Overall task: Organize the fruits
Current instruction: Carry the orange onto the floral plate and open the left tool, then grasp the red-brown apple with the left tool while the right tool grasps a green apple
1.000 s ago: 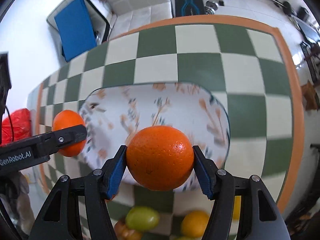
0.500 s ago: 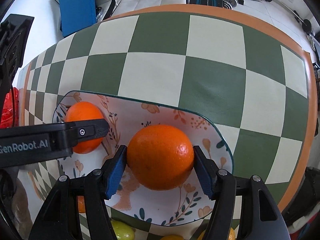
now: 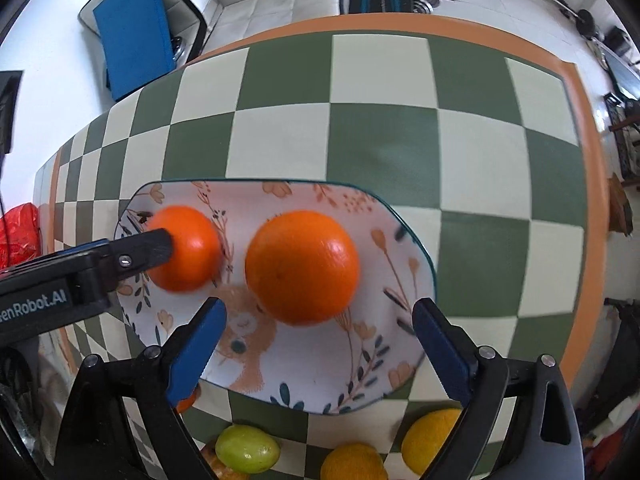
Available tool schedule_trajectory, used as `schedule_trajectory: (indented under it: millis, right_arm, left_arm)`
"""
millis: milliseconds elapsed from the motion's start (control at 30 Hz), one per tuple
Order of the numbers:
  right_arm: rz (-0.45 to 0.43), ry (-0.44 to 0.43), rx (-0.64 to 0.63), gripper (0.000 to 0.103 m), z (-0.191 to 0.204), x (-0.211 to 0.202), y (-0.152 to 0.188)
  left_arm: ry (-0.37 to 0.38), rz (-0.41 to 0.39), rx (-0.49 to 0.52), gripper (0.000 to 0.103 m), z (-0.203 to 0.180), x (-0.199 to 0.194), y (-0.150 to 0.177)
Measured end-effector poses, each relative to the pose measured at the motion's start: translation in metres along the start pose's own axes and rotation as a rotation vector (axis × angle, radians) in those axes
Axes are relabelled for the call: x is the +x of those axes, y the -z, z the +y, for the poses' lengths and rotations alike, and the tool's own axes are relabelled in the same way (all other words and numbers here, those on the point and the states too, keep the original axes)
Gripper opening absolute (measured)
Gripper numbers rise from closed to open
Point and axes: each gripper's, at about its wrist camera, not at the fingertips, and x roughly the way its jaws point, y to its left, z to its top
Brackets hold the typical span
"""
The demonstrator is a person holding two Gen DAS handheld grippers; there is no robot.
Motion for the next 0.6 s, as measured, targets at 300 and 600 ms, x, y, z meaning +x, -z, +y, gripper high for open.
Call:
schedule_trajectory:
  millis: [300,600]
  right_arm:
    - [-0.127,0.065,0.040,0.096,0.013,-0.048,0.058]
    - [-0.259,0.092,0.036,0.096,0.050,-0.105,0.117]
  left_arm:
    - [-0.163,-0.230,0.079,0.088,0.010,-0.064,0.062]
    - [-0.161,-0.373,0.085,0.088,0.021,-0.118,0.128]
